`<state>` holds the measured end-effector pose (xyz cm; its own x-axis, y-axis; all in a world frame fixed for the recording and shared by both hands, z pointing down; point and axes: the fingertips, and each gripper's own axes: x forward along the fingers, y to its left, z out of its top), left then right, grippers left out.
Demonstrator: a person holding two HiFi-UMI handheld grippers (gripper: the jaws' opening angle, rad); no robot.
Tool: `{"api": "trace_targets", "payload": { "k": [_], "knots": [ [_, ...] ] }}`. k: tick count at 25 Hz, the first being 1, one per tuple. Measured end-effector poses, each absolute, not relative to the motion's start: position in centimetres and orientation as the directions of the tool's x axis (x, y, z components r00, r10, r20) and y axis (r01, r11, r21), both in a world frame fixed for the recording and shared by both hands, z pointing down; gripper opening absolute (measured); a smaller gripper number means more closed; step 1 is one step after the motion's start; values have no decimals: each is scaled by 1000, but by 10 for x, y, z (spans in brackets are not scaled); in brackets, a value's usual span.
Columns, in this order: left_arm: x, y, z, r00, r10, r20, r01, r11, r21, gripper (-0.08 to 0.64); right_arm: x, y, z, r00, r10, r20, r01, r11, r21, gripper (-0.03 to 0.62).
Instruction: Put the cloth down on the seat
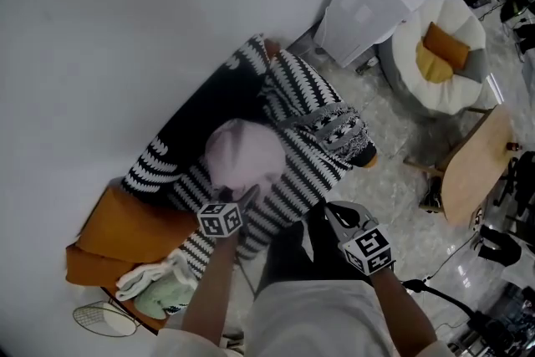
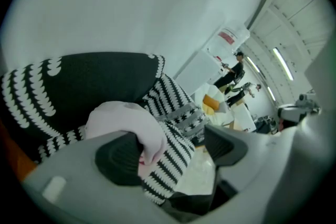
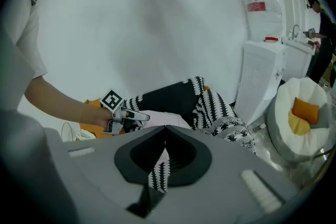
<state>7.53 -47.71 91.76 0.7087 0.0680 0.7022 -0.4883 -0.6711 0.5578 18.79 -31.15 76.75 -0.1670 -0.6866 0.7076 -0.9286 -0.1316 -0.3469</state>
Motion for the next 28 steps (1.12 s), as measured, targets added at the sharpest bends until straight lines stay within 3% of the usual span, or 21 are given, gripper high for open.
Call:
{"api": "trace_targets", "payload": {
  "k": [6,19,28],
  "knots": [
    [39,-464,927,640,97,762,-575,-598,559,428,176,-318,754,-158,-701,695,-936,-117,-331,3],
    [5,-442,881,656,-10,755,-631,-556,541,430,164,-301,718,-169,-729,663,-949,-61,-309,3],
    [9,-397,812,744,-114,658,-590,-575,567,418,158,-249,687,-184,-759,625,-958,-4,-287,3]
  ]
}}
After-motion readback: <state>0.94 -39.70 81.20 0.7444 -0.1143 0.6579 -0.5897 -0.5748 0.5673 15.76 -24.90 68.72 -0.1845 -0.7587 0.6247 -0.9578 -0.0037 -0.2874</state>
